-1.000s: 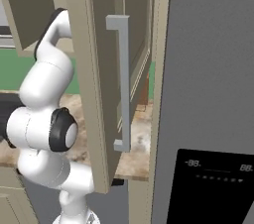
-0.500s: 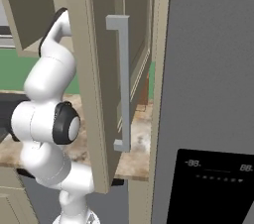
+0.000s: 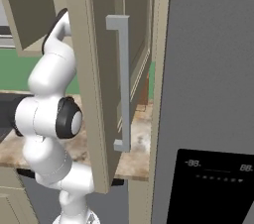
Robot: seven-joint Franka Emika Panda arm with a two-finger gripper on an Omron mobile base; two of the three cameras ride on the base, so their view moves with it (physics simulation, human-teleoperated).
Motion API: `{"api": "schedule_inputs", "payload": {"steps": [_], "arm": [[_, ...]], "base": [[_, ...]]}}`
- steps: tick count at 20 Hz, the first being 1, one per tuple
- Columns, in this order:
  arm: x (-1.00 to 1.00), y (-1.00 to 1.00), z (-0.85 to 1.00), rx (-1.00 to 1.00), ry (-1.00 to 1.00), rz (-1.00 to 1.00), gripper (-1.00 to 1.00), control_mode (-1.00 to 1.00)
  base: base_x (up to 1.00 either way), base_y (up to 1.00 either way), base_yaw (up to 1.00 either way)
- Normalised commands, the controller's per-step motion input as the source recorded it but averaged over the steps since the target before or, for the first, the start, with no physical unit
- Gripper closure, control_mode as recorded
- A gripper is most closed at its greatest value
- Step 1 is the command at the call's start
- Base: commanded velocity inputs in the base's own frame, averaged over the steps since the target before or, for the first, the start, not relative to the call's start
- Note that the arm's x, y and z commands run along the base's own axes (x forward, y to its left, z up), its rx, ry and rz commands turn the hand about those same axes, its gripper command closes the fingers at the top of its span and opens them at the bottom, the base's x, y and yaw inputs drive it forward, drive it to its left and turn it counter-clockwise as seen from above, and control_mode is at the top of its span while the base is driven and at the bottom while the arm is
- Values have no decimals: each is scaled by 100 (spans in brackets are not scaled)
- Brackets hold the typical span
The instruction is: Move the shaker and shaker from the cabinet to the dining counter.
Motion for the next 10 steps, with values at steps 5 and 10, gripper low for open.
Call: {"api": "schedule_inputs", "payload": {"steps": [5, 10], "arm": [[18, 1, 0, 0, 0, 0, -100, -100], [12, 0, 0, 0, 0, 0, -100, -100]], "base": [[0, 0, 0], [0, 0, 0]]}}
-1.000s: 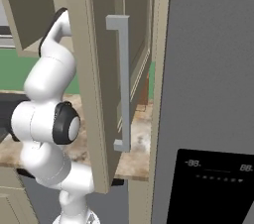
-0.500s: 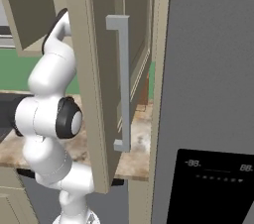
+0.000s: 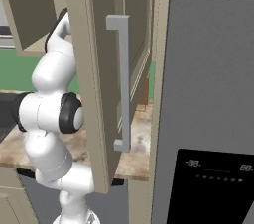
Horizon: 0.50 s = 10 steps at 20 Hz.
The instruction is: Move the shaker and shaker from the cabinet to the dining counter.
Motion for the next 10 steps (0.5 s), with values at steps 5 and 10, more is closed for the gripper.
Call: {"api": "schedule_inputs", "payload": {"steps": [5, 10], "arm": [[1, 0, -1, 0, 0, 0, 100, -100], [0, 0, -2, 0, 0, 0, 100, -100]], "base": [[0, 0, 0], [0, 0, 0]]}}
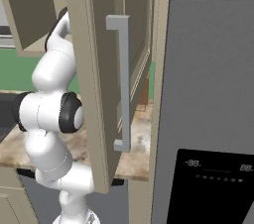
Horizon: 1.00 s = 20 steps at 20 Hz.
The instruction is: Move the shaker and shaker from the cabinet to the dining counter.
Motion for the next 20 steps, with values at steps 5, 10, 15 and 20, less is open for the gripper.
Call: {"api": "schedule_inputs", "payload": {"steps": [5, 10, 15, 20], "arm": [[0, 1, -8, 0, 0, 0, 100, -100], [-8, 2, 0, 0, 0, 0, 100, -100], [-32, 27, 0, 0, 0, 6, 100, -100], [-57, 38, 1, -2, 0, 14, 100, -100]], "base": [[0, 0, 0], [0, 0, 0], [0, 0, 0], [0, 0, 0]]}}
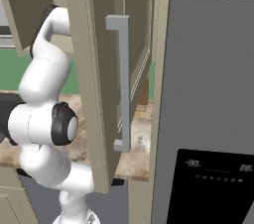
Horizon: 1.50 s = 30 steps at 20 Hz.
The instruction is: Move the shaker and shaker from the cabinet to the dining counter.
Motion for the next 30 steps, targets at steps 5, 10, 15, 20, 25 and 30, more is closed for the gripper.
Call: {"api": "schedule_inputs", "payload": {"steps": [5, 10, 15, 20, 25, 30], "arm": [[-70, 9, 21, 0, 0, 21, 100, -100], [-100, 3, 10, 0, -5, 20, 100, -100], [-100, 23, 0, 0, -9, 10, 100, -100], [-100, 25, 0, -4, -6, 1, 100, -100], [-100, 4, 0, 0, 0, 0, 100, -100], [-100, 0, -7, 0, 0, 0, 100, -100]], "base": [[0, 0, 0], [0, 0, 0], [0, 0, 0], [0, 0, 0], [0, 0, 0], [0, 0, 0]]}}
